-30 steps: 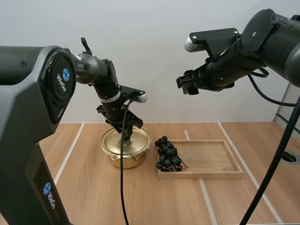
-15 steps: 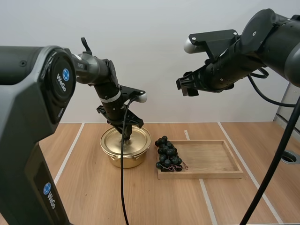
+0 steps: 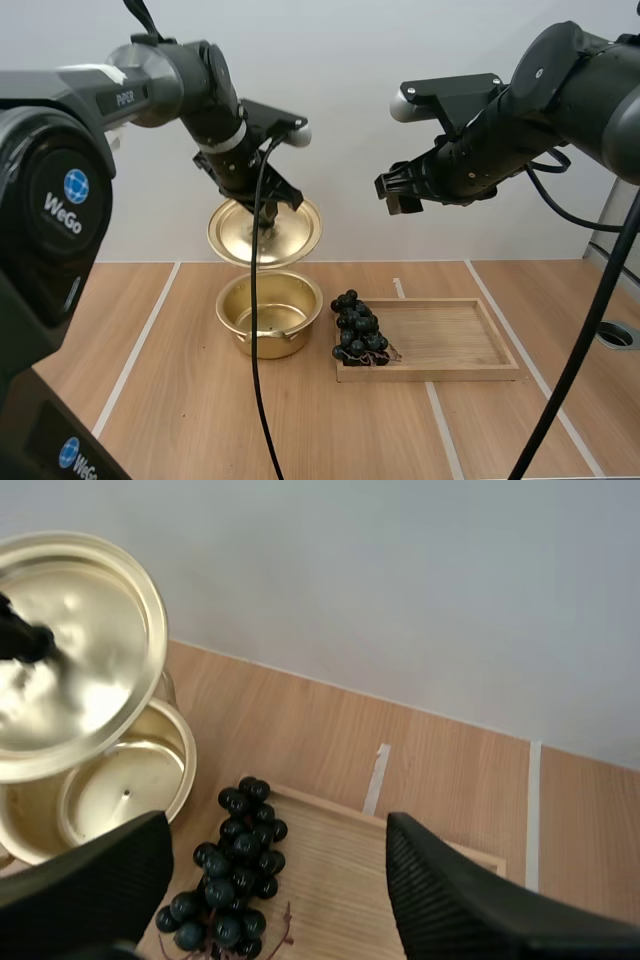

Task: Open the pot, put the grape inside, and close it

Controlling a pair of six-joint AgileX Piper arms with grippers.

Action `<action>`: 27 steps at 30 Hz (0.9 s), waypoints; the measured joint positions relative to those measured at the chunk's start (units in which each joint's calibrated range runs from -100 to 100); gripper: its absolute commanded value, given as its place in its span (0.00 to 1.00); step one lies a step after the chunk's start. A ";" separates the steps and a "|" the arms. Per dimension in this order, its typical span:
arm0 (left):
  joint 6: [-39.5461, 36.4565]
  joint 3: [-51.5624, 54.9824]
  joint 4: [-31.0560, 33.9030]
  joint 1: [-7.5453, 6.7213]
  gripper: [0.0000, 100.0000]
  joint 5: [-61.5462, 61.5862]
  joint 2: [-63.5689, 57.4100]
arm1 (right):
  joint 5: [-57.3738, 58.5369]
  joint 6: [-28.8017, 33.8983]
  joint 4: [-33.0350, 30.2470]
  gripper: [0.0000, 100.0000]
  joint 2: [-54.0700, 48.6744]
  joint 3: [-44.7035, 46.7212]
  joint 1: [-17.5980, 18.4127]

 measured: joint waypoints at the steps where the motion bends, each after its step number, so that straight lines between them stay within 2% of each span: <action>1: -0.22 -1.23 0.00 0.00 0.00 0.00 -1.39 | 0.86 0.00 0.00 1.00 0.80 0.00 0.00; 12: -1.37 -10.84 0.00 0.00 0.00 0.16 -12.32 | 9.19 -1.66 4.73 1.00 9.31 0.00 0.71; 21: -1.67 -13.22 0.00 0.00 0.00 0.72 -16.07 | 12.54 -1.17 4.72 1.00 14.80 0.12 4.65; 27: -2.06 -13.47 0.00 0.00 0.00 1.11 -16.91 | 12.92 -0.43 2.83 1.00 18.84 0.12 5.24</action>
